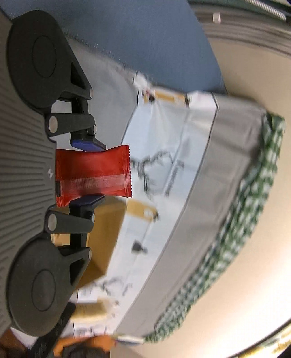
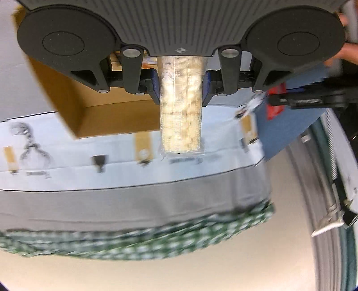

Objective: Organize snacks
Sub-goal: 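Carry the red packet and cream bar pack over the cardboard box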

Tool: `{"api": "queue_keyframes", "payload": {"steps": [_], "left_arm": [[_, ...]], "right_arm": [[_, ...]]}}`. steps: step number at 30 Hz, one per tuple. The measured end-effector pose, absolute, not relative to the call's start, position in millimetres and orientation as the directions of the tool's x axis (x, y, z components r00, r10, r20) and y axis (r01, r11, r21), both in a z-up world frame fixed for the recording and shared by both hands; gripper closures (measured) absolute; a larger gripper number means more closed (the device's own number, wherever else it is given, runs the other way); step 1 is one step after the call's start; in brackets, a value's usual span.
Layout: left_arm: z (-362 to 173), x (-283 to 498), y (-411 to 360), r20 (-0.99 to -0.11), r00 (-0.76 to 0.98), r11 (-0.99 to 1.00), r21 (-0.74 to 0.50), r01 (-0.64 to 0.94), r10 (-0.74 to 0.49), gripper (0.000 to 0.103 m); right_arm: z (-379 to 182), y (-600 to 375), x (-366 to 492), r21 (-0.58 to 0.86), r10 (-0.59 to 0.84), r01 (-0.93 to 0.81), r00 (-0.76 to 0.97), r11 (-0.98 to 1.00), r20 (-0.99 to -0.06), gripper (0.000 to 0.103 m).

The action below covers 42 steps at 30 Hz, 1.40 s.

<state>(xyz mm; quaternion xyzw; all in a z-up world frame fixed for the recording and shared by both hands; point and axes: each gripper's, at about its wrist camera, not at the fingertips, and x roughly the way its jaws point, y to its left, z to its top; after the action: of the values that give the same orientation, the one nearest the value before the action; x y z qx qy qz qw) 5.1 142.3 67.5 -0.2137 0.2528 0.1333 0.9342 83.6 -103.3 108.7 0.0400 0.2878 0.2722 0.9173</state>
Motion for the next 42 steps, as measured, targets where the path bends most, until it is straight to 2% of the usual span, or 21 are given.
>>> {"api": "queue_keyframes", "payload": {"steps": [3,7,12,25,42], "left_arm": [[58,7,114,-0.491,0.866,0.894,-0.341,-0.292,0.095,0.058],[42,20,83,-0.475,0.880,0.929,-0.314,-0.197,0.025,0.058],[37,38,64,-0.438,0.899,0.949,-0.296,-0.111,-0.031,0.058],[25,63,41,-0.435,0.893,0.945,-0.327,-0.034,-0.118,0.058],[23,62,34,-0.439,0.887,0.945,-0.328,-0.009,-0.144,0.057]], "right_arm": [[89,-135,86,0.227,0.461,-0.402,0.738,0.887,-0.493,0.065],[67,-159,95,0.253,0.399,-0.311,0.754,0.916,-0.522,0.065],[53,-167,102,0.230,0.368,-0.288,0.759,0.930,-0.536,0.065],[46,-185,112,0.173,0.327,-0.277,0.781,0.945,-0.533,0.065],[45,-180,111,0.165,0.344,-0.303,0.775,0.939,-0.530,0.065]]}}
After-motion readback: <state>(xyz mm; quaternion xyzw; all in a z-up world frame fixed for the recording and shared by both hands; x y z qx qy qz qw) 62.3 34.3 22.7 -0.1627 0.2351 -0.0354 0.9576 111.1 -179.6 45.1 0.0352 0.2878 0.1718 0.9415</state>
